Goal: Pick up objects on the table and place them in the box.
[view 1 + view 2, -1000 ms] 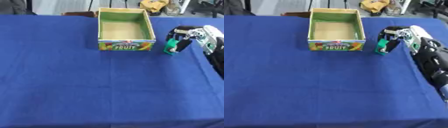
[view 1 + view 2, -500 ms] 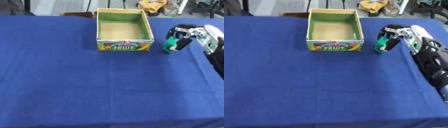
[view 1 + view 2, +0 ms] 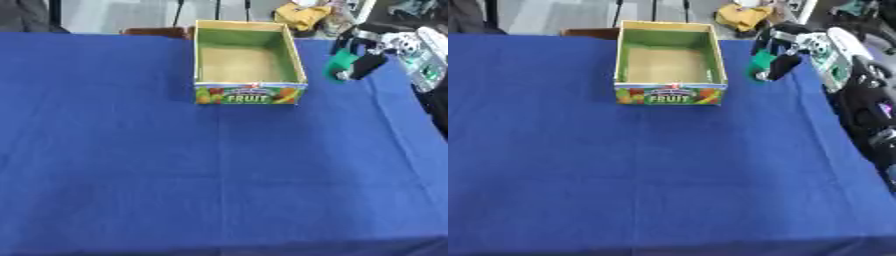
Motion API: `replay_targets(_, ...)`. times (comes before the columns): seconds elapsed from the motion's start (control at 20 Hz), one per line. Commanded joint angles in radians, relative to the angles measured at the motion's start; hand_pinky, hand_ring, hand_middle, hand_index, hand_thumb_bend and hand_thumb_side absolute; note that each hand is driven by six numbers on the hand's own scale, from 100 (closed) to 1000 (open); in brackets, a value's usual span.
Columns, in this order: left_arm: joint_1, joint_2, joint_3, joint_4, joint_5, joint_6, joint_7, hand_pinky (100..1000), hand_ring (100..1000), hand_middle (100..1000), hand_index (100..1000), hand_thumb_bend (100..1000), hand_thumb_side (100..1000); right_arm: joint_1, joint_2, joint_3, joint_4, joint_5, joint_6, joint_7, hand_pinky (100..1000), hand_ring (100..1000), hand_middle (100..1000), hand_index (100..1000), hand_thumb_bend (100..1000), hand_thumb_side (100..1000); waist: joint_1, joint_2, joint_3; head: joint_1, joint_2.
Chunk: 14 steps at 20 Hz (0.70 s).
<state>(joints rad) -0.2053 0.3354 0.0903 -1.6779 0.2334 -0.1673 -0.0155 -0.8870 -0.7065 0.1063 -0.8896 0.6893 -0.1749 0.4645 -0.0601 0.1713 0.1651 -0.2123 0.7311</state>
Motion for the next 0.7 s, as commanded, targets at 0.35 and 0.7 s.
replay_targets(0.35,0.001,0.028,0.005,-0.014,0.002,-0.004,-0.003,665,803,712,798,615,698,-0.124,0.037,-0.025,-0.006,0.004,0.020,-0.019,157,142,468,726,100,100,0.003,-0.033,0.020,-0.015,0.007)
replay_targets(0.7,-0.005,0.023,-0.001,-0.016,0.005,-0.002,-0.009,664,803,711,798,618,697,-0.175,0.099,-0.056,0.083,0.034,0.041,-0.070,167,141,473,727,100,100,0.007,-0.029,0.071,-0.028,-0.010)
